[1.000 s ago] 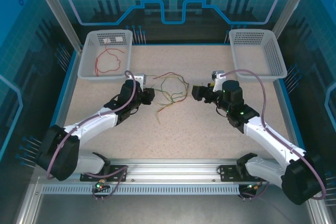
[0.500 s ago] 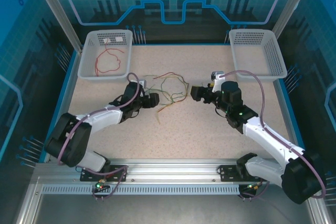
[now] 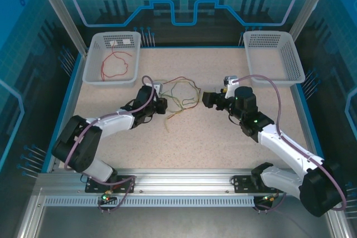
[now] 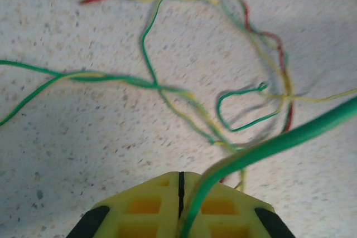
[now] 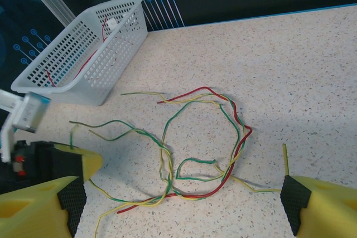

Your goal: Untangle the cables

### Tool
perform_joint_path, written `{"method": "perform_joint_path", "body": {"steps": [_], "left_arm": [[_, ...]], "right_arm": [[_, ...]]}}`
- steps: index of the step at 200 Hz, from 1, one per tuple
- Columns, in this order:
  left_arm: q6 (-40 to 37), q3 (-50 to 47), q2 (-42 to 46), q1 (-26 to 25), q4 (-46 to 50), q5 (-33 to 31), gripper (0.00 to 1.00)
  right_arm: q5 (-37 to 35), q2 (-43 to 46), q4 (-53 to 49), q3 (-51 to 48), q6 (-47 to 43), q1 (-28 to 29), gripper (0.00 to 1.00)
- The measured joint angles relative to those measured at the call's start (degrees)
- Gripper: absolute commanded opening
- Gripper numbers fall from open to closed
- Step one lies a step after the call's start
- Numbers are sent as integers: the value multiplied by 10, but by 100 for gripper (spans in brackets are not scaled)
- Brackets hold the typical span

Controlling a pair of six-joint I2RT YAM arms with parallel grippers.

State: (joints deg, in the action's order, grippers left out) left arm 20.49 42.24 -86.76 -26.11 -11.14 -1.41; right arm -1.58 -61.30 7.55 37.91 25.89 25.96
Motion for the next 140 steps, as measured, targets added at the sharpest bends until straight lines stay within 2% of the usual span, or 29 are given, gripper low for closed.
{"method": "perform_joint_path", "body": {"steps": [9,77,111,140], "left_arm": [[2,2,18,0,5,4,0],[2,4,147,0,26,28,0],[2,5,203,0,33,32,0],[2,7,244,0,31,39,0]], "right_arm": [[0,0,0,0,0,0,94],[-2,-15,2,0,0,7,93],[0,-15,3,0,-2,19,84],[1,58,97,-75,2,20,83]]}}
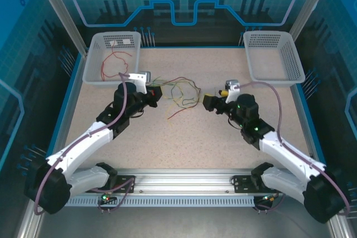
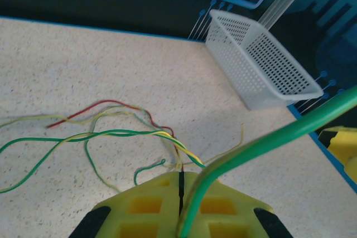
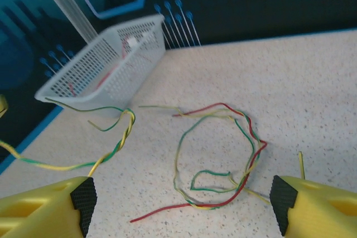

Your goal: Untangle the cables

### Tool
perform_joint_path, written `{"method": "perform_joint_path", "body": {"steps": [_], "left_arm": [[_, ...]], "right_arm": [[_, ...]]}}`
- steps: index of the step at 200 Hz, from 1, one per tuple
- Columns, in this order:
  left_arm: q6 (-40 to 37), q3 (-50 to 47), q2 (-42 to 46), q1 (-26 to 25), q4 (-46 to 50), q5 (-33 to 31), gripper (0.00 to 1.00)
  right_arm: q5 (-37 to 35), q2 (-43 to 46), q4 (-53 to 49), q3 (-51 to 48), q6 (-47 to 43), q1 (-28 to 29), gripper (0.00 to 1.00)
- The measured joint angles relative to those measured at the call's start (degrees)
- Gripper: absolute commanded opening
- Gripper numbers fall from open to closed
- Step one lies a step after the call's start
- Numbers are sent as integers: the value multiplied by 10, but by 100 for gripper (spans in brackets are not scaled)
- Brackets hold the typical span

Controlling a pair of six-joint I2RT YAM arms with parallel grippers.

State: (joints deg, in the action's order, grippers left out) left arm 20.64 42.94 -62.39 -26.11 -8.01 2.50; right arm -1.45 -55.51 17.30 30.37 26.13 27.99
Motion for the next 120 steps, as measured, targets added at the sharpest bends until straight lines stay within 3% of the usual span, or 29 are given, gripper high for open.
{"method": "perform_joint_path", "body": {"steps": [31,59,84,120], "left_arm": [[4,2,22,0,-23,11,0],[5,2,24,0,-64,21,0],[12,1,24,-2,-99,30,0],[24,-4,24,-7,-130,41,0]], "right_arm": [[112,-17,26,28,-11,-2,80],[187,-89,78,67,-1,20,92],[192,-145,124,68,14,56,95],[128,-178,148,68,6,117,94]]}}
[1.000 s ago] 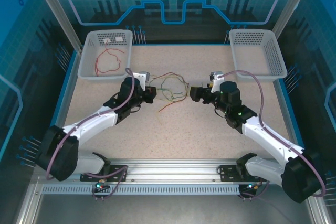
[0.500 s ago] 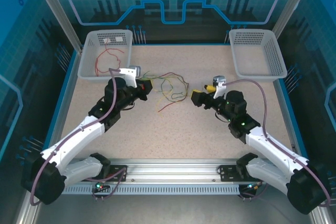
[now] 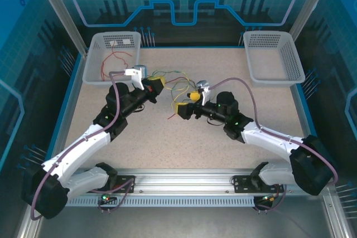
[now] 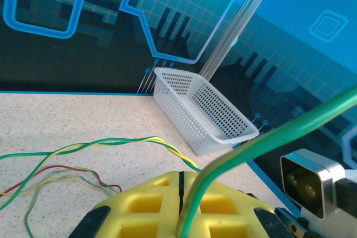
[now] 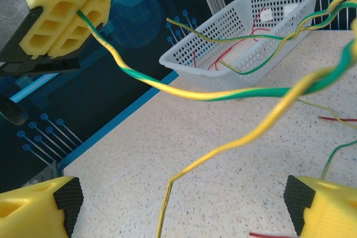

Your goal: Untangle the cables

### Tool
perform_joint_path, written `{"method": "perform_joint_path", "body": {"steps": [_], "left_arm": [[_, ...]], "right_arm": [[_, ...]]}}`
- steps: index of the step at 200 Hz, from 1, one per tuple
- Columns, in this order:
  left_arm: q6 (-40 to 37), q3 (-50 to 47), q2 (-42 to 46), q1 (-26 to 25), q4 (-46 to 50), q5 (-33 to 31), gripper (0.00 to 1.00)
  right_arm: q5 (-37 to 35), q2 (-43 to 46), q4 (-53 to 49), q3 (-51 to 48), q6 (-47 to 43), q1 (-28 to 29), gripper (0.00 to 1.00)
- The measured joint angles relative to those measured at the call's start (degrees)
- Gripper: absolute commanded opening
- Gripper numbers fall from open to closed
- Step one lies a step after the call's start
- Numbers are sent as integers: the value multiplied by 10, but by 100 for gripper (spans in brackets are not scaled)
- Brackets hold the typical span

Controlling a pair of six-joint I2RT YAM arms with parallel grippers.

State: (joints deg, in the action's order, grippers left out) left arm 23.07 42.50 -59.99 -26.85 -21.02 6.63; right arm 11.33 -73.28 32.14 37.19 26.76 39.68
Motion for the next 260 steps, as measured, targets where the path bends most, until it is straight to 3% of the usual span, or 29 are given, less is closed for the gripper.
{"method": "perform_joint_path", "body": {"steps": [49,99,135,150,220,260], "left_arm": [[21,-27,0,-6,-33,10,0],[40,-54,8,-12,-59,7,0],[39,-64,33,-14,-55,-28,0],[38,-64,43,-15,-44,-49,0],[9,-101,97,-22,-12,-101,0],[-5,-106,113,-22,2,-100,0]], "right_arm": [[-87,-57,46,11,3,10,72],[-188,-74,48,24,2,28,21],[-219,-70,35,31,-5,30,18],[-227,-62,20,30,-15,33,0],[-247,59,-45,-28,-70,37,0],[-230,135,-75,-63,-87,4,0]]}}
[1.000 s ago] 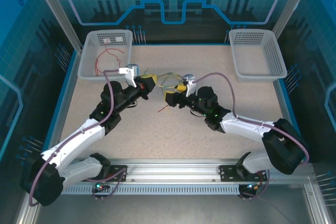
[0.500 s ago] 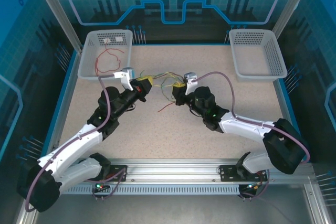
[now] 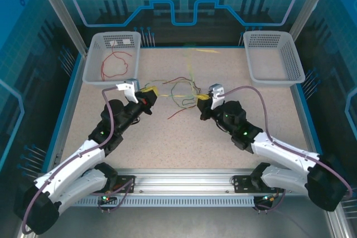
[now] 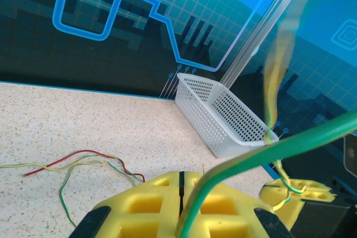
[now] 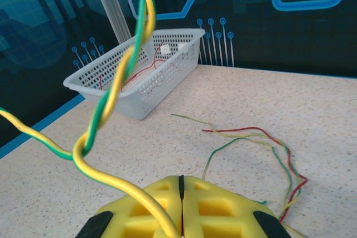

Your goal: Untangle the cables

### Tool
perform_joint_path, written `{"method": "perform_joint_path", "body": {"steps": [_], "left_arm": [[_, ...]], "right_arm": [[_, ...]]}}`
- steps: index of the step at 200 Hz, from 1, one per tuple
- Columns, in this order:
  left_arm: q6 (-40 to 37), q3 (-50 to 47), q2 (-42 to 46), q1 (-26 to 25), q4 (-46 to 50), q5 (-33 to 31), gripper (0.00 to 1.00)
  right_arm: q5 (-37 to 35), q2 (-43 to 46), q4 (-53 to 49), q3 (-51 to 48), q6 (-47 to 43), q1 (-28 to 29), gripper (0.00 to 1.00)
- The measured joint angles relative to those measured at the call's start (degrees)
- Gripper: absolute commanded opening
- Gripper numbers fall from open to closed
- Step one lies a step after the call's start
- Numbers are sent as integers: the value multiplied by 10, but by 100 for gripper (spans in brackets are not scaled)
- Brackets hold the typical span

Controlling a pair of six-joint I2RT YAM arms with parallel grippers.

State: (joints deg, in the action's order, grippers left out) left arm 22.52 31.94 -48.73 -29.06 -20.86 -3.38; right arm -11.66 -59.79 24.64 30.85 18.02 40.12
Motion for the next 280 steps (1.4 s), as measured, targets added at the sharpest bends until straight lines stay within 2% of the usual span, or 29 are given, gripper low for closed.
{"method": "perform_joint_path", "body": {"steps": [34,106,164,176,204,239,280], "left_arm": [[0,-9,3,13,0,-1,0],[-4,-21,49,90,36,-42,0],[-19,-22,82,132,72,-65,0],[-20,-22,83,134,80,-76,0],[-22,-22,90,165,103,-149,0],[-21,-23,99,170,117,-195,0],[-18,-30,101,172,116,-188,0]], "right_arm": [[19,41,-36,-8,-5,-45,0],[26,113,-114,-13,-5,-120,0],[38,147,-157,-13,-4,-181,0],[40,151,-166,-13,-3,-191,0],[5,162,-196,-13,5,-237,0],[-5,178,-229,-12,17,-275,0],[-1,192,-243,-12,27,-297,0]]}}
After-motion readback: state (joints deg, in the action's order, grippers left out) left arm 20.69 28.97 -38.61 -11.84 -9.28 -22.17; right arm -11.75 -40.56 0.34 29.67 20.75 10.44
